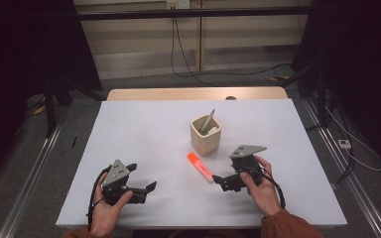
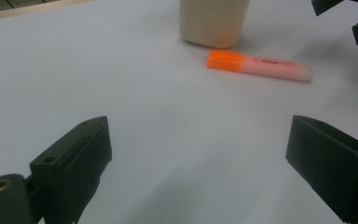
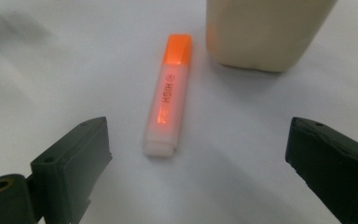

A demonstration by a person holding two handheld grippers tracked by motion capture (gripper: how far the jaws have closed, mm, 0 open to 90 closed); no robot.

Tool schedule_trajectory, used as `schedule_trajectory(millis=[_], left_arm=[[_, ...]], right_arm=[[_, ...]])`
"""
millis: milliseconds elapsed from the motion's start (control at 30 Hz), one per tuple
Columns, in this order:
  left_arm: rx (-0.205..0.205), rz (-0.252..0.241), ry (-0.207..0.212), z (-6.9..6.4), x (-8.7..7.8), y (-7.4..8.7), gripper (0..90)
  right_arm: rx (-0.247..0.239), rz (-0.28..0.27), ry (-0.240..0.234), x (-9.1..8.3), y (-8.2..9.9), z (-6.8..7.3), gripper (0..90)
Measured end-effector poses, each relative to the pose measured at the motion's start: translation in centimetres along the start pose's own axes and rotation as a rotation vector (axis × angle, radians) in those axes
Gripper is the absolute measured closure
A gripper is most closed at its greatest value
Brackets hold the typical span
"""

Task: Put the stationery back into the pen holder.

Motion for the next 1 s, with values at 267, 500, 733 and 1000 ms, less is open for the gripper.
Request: schedule_trajectory(millis=[267, 500, 733, 1000], left_arm=[[-0.010, 0.003, 0.006, 0.1, 0.0, 0.0, 6.7], [-0.017, 0.003, -0.002, 0.3, 0.0, 0.0, 6.7], [-0.021, 0.005, -0.006, 0.4, 0.0, 0.0, 6.7], [-0.028, 0.009, -0.005, 0.6, 0.1, 0.1, 6.7]], right_arm=[[-0.006, 0.033, -0.054, 2.1, -1.3, 0.3, 11.0], [-0.036, 0.083, -0.066, 3.7, -1.9, 0.5, 11.9], [-0.061, 0.127, -0.074, 5.3, -2.5, 1.1, 18.4], [-0.070, 0.190, -0.062, 6.9, -3.0, 1.3, 34.8]])
Point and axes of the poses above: each handheld gripper's, and its own axes: x roughly forward along the jaws, y roughly out of its underside, z roughly to its left, the point moved 7 cm from there along x, roughly forward along the jaws, and after that the axes turned 15 degrees about -x, right-handed, at the moved point
